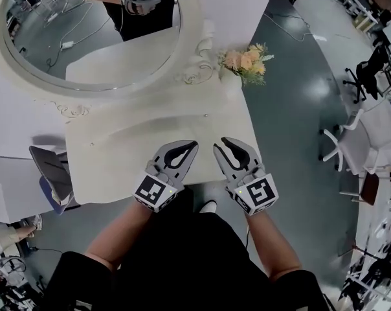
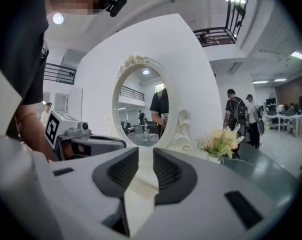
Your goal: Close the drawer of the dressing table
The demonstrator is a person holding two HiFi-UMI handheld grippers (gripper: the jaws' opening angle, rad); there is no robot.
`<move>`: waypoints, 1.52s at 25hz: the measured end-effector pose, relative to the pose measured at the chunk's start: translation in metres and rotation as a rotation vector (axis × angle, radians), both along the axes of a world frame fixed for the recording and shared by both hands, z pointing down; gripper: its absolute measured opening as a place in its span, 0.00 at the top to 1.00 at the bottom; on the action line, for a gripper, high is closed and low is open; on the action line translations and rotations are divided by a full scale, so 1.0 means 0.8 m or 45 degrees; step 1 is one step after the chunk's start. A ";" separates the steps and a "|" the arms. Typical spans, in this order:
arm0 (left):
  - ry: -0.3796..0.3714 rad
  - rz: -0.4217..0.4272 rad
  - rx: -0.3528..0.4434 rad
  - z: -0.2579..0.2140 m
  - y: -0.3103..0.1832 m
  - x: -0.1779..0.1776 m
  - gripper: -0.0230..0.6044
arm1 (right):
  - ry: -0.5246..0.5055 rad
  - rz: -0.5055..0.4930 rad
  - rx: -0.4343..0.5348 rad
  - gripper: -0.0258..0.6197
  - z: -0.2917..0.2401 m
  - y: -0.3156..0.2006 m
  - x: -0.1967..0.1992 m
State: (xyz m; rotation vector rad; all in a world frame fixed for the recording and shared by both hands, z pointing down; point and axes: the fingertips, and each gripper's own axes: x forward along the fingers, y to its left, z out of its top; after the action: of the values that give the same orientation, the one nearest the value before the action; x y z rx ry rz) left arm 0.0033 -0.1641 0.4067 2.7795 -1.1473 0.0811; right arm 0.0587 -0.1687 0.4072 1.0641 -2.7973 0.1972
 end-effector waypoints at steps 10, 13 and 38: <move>-0.004 0.023 0.071 -0.051 0.075 0.034 0.97 | -0.075 -0.059 0.077 0.91 -0.049 0.081 0.025; 0.001 0.029 0.083 -0.059 0.092 0.039 0.97 | -0.094 -0.071 0.091 0.93 -0.062 0.097 0.027; -0.012 0.031 0.152 -0.098 0.132 0.050 0.97 | -0.091 -0.138 0.124 0.96 -0.104 0.129 0.027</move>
State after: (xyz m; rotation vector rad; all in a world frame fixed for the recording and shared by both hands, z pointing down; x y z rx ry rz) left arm 0.0437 -0.0582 0.3285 2.9001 -1.1567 0.0292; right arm 0.0800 -0.0657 0.3244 0.9391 -2.9466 0.0891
